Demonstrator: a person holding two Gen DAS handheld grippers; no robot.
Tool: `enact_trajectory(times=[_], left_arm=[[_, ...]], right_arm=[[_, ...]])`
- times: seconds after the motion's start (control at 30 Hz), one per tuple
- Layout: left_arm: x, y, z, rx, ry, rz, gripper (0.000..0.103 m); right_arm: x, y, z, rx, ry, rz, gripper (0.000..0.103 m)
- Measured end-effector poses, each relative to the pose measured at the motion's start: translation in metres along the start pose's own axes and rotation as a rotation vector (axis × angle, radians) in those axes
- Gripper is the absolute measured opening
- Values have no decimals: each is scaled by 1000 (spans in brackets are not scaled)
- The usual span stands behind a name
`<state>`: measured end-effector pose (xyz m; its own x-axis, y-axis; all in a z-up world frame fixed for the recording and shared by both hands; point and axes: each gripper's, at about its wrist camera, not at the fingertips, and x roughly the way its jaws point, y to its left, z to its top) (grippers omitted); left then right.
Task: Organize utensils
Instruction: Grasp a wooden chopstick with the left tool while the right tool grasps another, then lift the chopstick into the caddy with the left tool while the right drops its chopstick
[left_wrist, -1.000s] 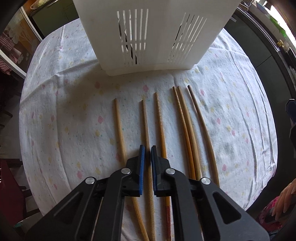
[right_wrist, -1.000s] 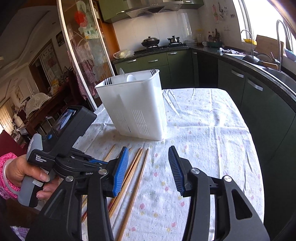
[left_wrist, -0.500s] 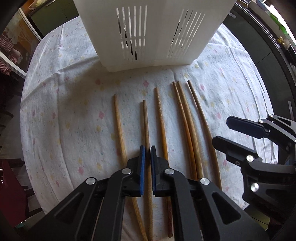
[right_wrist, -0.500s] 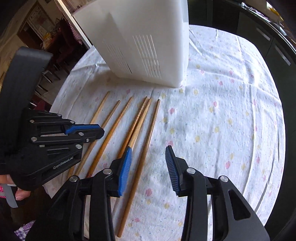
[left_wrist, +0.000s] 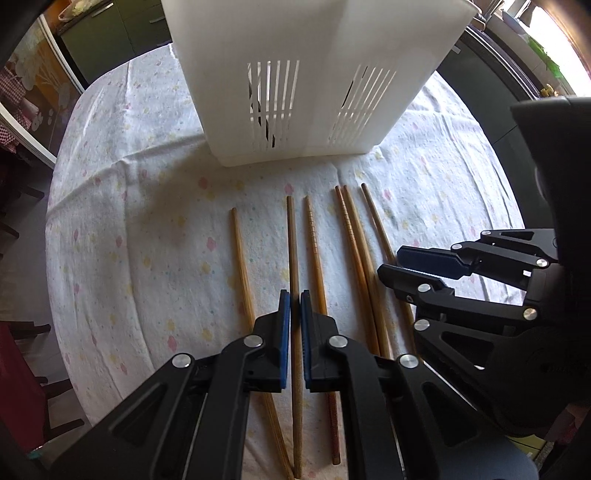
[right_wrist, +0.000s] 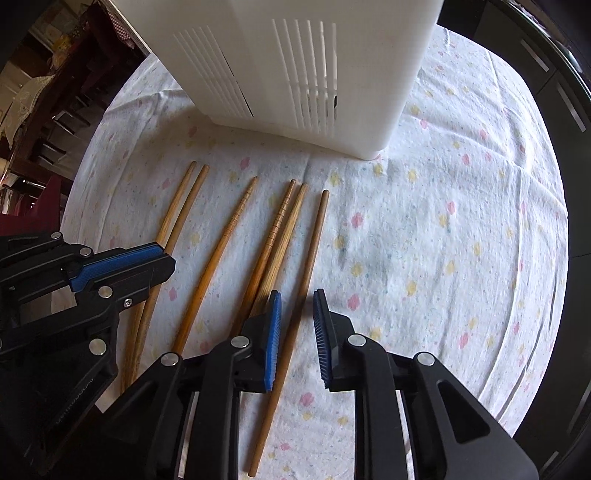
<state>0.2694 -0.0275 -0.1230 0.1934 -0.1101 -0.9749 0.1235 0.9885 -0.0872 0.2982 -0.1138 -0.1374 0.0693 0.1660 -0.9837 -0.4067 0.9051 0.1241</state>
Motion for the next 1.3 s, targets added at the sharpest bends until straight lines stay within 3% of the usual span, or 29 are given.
enact_trajectory(times=[0.17,0.23,0.4,0.7,0.93,1.3], left_arm=[[-12,4,-2,-5,-20,-10,6],[-17,5,-3,-6,-30,-16,6],[-39,14,-11,-3,-59,-28,6],[-78,-3,-22,26,-132,-42,6],[-104,-12,-26,55,-195,-38,6],[-154,-28,-24,90,-302,-32,5]], right_arm=[[4,18,4,-43,-14,-89,15],[4,19,6,-42,-18,-85,9],[-2,18,-2,-6,-73,-25,6],[-93,4,-43,5,-318,138,6],[-145,-4,-85,-14,-463,142,6],[-209,-9,-94,-32,-604,144,6]])
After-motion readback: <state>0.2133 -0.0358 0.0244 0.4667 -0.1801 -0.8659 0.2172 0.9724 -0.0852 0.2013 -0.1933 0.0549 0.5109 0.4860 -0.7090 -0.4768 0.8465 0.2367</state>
